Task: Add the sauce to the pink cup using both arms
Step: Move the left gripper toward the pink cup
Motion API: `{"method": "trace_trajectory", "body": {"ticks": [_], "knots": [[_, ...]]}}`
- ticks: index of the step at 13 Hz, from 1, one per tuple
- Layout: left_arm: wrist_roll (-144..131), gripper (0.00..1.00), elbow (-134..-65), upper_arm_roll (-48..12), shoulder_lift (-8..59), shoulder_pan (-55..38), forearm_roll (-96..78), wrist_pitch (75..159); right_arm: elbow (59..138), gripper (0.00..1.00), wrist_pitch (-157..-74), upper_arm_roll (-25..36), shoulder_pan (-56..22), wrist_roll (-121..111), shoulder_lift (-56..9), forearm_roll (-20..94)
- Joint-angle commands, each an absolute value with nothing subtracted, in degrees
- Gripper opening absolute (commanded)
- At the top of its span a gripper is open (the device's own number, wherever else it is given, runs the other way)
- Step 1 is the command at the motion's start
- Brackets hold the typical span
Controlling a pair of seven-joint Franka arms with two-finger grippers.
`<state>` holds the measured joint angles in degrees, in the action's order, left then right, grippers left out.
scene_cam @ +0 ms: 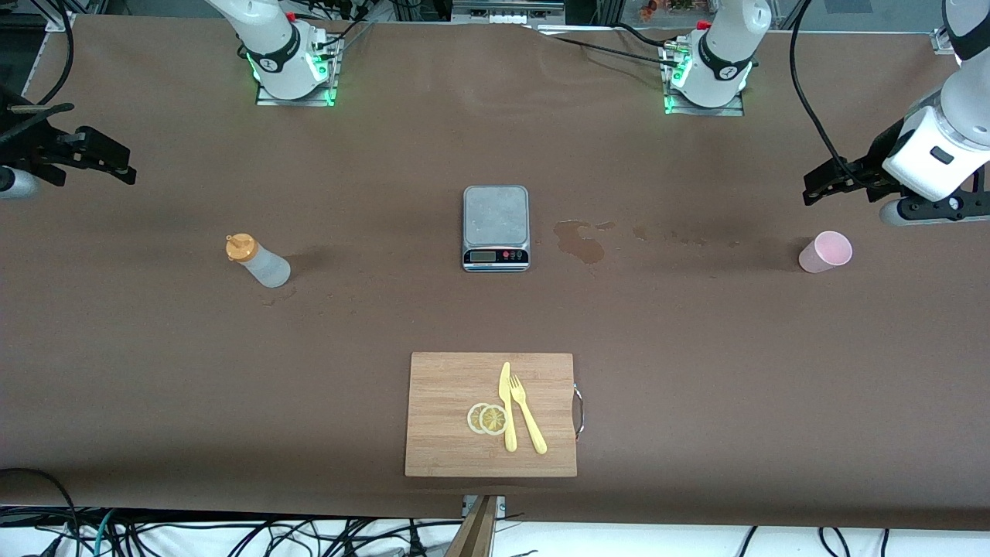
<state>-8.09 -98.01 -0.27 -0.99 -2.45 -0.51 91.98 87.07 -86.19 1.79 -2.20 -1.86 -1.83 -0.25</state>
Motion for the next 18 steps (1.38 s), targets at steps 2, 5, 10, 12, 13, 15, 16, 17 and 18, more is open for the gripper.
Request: {"method": "trace_trajectory", "body": {"ticks": [2,5,10,12,13,15,16,17,18], "knots": [[-5.7,1.0,-97.5,-0.7,-1.1,-0.9,-4.3,91.4,86.8,1.0,-87.4,1.8,-1.6,-2.4,-1.6,0.4],[-4.9,1.0,-96.6,-1.0,-1.0,-0.5,-3.9,91.6,86.7,1.0,-88.0,1.7,-1.8,-2.3,-1.6,0.4],[-5.8,1.0,-94.8,-0.9,-0.7,-0.3,1.0,90.5,86.7,1.0,-88.3,1.6,-1.8,-2.3,-1.6,0.4],[-5.9,1.0,-94.6,-1.1,0.3,-0.5,1.1,90.5,86.7,1.0,-88.6,1.7,-1.8,-2.5,-1.6,0.3],[-5.9,1.0,-94.6,-1.1,0.4,-0.6,1.0,90.5,86.7,1.0,-88.8,1.8,-1.6,-2.5,-1.6,0.4],[-5.9,1.0,-94.8,-1.3,0.6,-0.7,0.9,89.8,86.7,1.0,-88.8,1.8,-1.6,-2.5,-1.6,0.4],[-5.7,1.0,-94.8,-1.3,0.7,-0.5,0.9,89.0,86.7,1.0,-88.8,1.8,-1.6,-2.5,-1.6,0.4],[-5.0,1.0,-94.8,-1.3,0.8,-0.4,0.9,88.0,86.7,1.0,-88.8,1.8,-1.7,-2.5,-1.6,0.4],[-5.1,1.0,-94.8,-1.3,0.8,-0.4,0.8,87.7,86.7,1.0,-88.8,1.8,-1.7,-2.5,-1.6,0.4]]}}
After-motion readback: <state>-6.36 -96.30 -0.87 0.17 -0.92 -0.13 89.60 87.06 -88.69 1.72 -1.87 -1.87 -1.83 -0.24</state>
